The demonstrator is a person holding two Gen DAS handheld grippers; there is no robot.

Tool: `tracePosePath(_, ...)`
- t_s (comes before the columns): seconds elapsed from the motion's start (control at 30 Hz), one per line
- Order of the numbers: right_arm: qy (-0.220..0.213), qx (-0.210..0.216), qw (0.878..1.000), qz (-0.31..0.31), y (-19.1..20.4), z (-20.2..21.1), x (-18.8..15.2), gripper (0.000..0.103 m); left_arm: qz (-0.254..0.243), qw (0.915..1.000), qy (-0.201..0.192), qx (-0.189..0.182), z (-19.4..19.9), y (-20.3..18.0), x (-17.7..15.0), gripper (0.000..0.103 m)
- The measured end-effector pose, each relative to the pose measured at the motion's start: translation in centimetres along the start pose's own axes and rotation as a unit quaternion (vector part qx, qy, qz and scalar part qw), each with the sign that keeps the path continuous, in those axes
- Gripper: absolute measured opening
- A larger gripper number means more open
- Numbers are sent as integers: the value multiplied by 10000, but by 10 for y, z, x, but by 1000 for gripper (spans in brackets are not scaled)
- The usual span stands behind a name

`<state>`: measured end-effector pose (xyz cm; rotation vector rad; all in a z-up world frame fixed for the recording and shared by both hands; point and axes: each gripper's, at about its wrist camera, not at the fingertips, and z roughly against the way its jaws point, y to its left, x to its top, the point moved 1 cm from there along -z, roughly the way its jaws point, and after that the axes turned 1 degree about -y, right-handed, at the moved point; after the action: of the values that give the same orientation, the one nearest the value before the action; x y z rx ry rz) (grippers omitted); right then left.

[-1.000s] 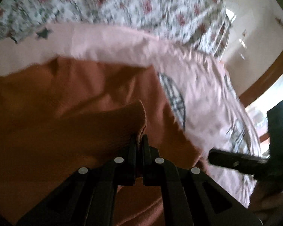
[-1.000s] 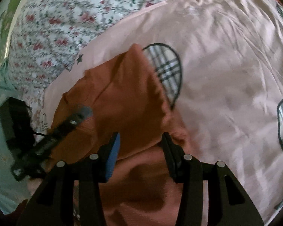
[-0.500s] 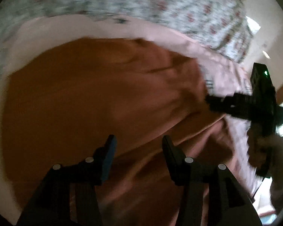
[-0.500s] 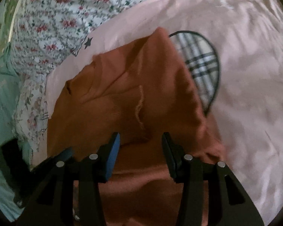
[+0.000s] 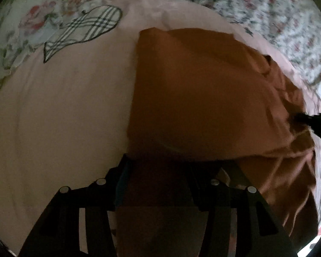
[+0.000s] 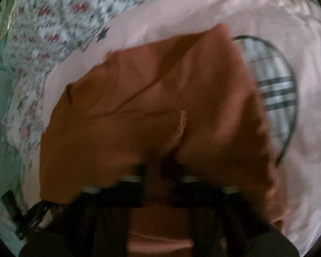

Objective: Fold small clothes

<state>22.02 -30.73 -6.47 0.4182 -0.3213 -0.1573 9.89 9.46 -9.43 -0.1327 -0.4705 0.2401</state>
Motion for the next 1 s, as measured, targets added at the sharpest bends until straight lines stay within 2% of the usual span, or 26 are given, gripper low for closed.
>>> tracePosePath(0.07, -363, 319, 9988, 63, 13, 29, 9, 4, 97, 9999, -63, 12, 0, 2, 4, 51)
tracePosePath(0.13, -907, 656, 9937, 23, 20, 67, 19, 4, 96, 9998, -132, 109, 1, 4, 5, 51)
tracePosePath(0.2, -1380, 685, 9881, 0, 18, 99, 25, 4, 164, 9996, -142, 164, 0, 5, 8, 48)
tracePosePath(0.23, -1449, 593, 9877, -44, 11, 106, 27, 4, 209, 9994, -155, 206, -1, 5, 10, 42)
tracePosePath(0.33, -1191, 284, 9923, -194, -11, 90, 23, 4, 353, 9984, -282, 338, 3, 4, 12, 28)
tracePosePath(0.47, -817, 71, 9951, -552, -39, 64, 6, 4, 122, 9972, -481, 559, 12, -3, 7, 18)
tracePosePath(0.57, -775, 27, 9954, -555, -43, 59, -1, 4, 179, 9969, -552, 528, 18, -2, 9, 17)
tracePosePath(0.67, -1039, -1, 9938, -392, -39, 70, 2, 4, 103, 9966, -639, 511, 23, -6, 12, 17)
tracePosePath(0.73, -1177, -178, 9928, -143, -33, 72, 3, 4, 96, 9969, -571, 532, 18, -6, 12, 17)
tracePosePath(0.87, -679, -481, 9965, -112, -44, 39, 0, 4, 245, 9982, -304, 459, 2, 3, 8, 17)
tracePosePath(1.0, -352, -658, 9971, -145, -52, 16, -7, 4, 136, 9983, -201, 532, -4, 1, 8, 20)
